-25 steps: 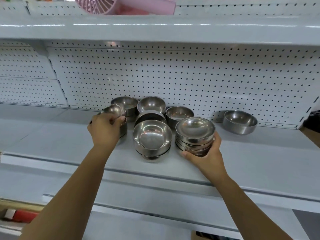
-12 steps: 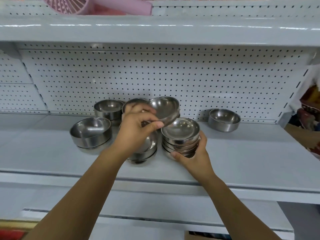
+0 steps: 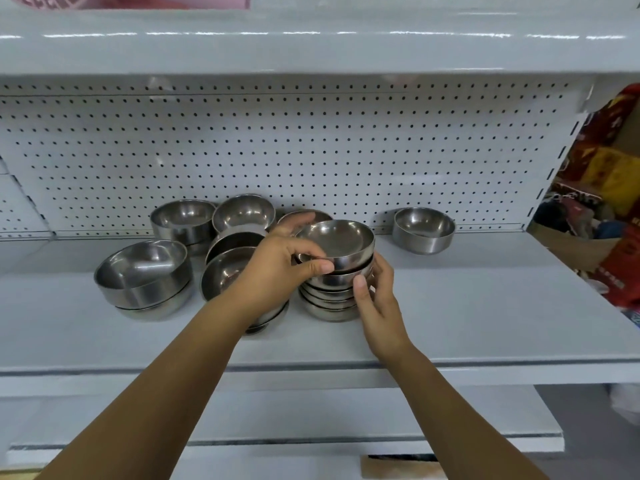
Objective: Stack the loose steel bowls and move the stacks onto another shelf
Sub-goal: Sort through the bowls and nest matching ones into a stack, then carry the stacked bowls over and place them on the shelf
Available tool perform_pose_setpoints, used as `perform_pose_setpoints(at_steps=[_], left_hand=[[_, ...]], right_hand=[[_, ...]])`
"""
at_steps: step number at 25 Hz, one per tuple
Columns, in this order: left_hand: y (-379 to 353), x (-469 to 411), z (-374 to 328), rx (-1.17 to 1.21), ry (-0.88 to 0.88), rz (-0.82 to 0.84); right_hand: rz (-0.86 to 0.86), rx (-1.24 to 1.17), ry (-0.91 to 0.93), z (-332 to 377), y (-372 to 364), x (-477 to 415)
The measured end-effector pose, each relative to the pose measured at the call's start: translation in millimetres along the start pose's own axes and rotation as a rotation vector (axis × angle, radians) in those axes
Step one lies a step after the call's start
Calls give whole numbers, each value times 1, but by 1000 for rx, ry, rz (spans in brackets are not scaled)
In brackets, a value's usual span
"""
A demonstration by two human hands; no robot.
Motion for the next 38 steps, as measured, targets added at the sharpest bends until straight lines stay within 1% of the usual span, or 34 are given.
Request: perform_pose_setpoints(at_steps=[4,9,13,16,20,27,32,38], left_hand=[[-5,3,5,32,22,43],[0,-1,4,39,22,80],[4,-4,14,174,88,76],[0,-3,16,141,135,94],[-1,-3,15,167,145,69],[-19,-7,-8,318,109,52],[-58,-19,-46,359,50,52],[-147,-38,-112,457,-28,161]], right_hand=[[39,-19,-20,-4,-2,-1],[194,23,-84,-14,-14,-2],[221,112,-123,-26,-16,-6],[186,143,-124,-28,-14,-9],[132,121,-108,-23,-8,-10],[21,58,-96,3,21,5],[-81,51,-114,15,80,26],[-210,85,-125,21,189,69]])
Point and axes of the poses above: each hand's wrist, its own x-axis away from the middle knuckle, its own y-axis out of the back of the hand, z = x × y, the point moved 10 cm from there along -x, towards the middle knuckle, and after that the axes turned 6 degrees about -y, right-handed, at the moved point
